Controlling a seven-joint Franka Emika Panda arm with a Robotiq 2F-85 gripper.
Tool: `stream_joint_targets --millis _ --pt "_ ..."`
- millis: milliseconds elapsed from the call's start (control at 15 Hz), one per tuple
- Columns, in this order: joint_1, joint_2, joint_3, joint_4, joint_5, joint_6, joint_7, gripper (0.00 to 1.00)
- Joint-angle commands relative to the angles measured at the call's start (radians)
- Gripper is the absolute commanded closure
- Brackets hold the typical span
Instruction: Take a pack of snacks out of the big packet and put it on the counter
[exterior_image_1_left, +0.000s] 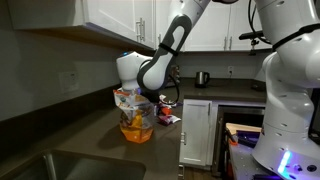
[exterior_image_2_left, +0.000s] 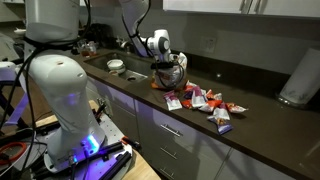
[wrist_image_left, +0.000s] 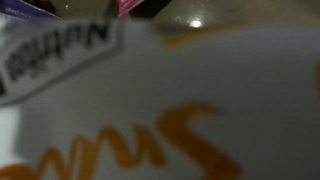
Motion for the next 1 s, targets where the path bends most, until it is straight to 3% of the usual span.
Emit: stream_joint_targets --millis 0,200,400,933 --pt "-0.001 -0.061 0.012 -0.015 0.03 -0.059 0.0 0.7" --pt "-0.001 -0.115 0.025 -0.009 0.059 -0.149 -0.001 0.88" --pt "0.004 -0.175 0.035 -0.002 0.043 -0.223 0.014 0.92" --pt "0.001 -0.322 0.08 -0.01 0.044 -0.322 0.029 0.92"
